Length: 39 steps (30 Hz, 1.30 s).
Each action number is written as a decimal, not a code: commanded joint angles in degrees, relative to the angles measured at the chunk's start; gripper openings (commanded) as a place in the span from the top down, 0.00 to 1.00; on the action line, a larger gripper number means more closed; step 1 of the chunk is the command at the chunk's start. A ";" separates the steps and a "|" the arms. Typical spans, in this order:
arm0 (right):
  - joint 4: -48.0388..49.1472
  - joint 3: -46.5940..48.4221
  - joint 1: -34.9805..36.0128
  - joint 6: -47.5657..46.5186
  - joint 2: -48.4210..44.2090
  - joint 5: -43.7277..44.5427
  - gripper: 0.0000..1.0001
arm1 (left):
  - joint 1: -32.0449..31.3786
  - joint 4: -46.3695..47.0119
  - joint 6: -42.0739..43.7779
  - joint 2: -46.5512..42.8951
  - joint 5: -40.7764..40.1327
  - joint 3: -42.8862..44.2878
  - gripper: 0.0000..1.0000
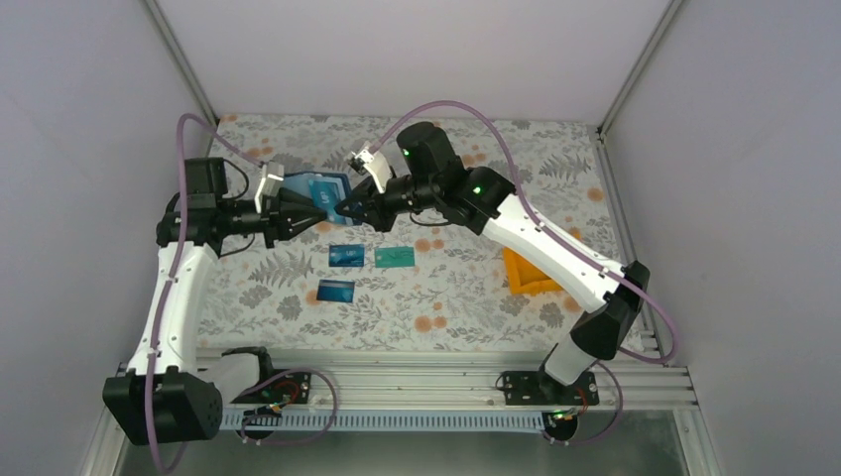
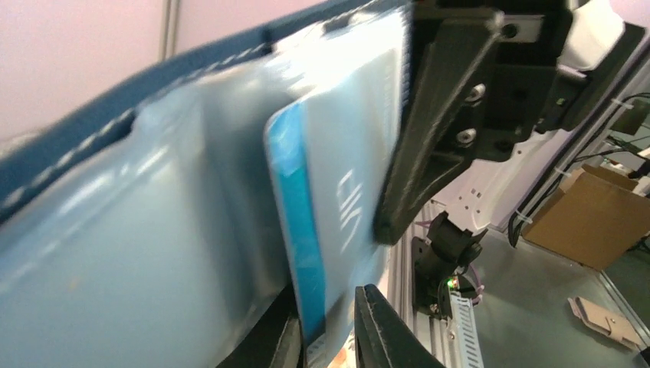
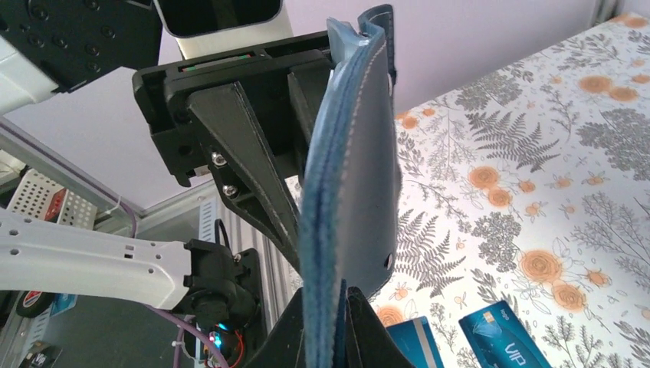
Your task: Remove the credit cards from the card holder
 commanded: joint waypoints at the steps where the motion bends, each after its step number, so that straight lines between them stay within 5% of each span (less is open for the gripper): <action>1: 4.63 -0.55 0.50 -2.50 -1.08 -4.79 0.96 | -0.73 -9.93 14.04 -0.18 9.49 4.25 0.88; 5: 5.79 -2.28 0.39 -3.63 -2.22 -4.98 0.94 | -0.26 -16.92 21.83 -0.14 12.64 6.69 0.98; 11: 10.86 -9.17 -1.41 -3.93 -7.39 -5.28 0.60 | 0.58 -15.78 20.34 -0.20 10.54 6.30 0.98; 16: 12.62 -11.14 -2.65 -4.14 -9.83 -8.22 0.51 | 0.67 -15.88 20.72 -0.14 10.10 6.33 0.98; 20: 13.28 -11.25 -2.77 -3.39 -9.34 -8.88 0.57 | 0.65 -15.92 21.02 -0.36 9.66 5.81 0.97; 23: 12.87 -10.32 -2.85 -3.48 -7.97 -10.93 0.94 | 0.67 -15.85 21.01 -0.51 9.39 5.57 0.98; 24: 12.52 -9.75 -2.84 -3.62 -7.55 -11.78 0.96 | 0.67 -15.80 21.01 -0.49 9.37 5.46 0.98; 34: 13.34 -10.46 -3.48 -2.88 -8.06 -11.80 0.96 | 2.10 -18.35 23.82 -1.33 11.47 5.41 0.97; 39: 14.13 -8.92 -3.47 -1.59 -5.73 -15.03 0.72 | 2.25 -19.84 25.65 -0.83 11.88 6.18 0.98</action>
